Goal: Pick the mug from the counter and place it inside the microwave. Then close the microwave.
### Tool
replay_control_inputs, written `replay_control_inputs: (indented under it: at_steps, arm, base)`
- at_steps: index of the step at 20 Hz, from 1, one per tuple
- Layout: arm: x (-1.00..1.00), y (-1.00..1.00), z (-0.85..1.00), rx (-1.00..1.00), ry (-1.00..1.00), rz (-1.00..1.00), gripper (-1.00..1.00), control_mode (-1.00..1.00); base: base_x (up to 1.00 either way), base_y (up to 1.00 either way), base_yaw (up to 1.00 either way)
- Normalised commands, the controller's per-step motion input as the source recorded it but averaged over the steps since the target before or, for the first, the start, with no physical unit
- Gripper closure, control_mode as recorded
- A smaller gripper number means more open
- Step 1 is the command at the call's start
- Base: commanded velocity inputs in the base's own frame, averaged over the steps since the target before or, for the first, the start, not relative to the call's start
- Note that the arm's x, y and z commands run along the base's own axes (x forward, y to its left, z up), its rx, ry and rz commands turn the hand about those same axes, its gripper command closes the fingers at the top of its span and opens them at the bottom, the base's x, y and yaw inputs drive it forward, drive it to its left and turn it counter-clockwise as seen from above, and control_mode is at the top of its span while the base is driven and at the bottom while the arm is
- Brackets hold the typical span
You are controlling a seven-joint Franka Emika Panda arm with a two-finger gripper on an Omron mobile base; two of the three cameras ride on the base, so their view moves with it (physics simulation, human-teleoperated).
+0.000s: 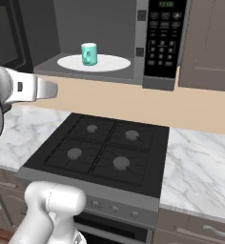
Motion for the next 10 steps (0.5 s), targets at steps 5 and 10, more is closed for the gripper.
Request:
replay_control_inputs:
  at_steps: [5, 10]
  arm:
    - [-0.42, 0.0, 0.06, -0.02, -0.17, 0.0, -1.0, -1.0]
    - [-0.18, 0.0, 0.0, -0.06, -0.12, -0.08, -1.0, -1.0]
  base:
    - [0.0, 0.0, 0.0]
    - [0.0, 0.0, 0.0]
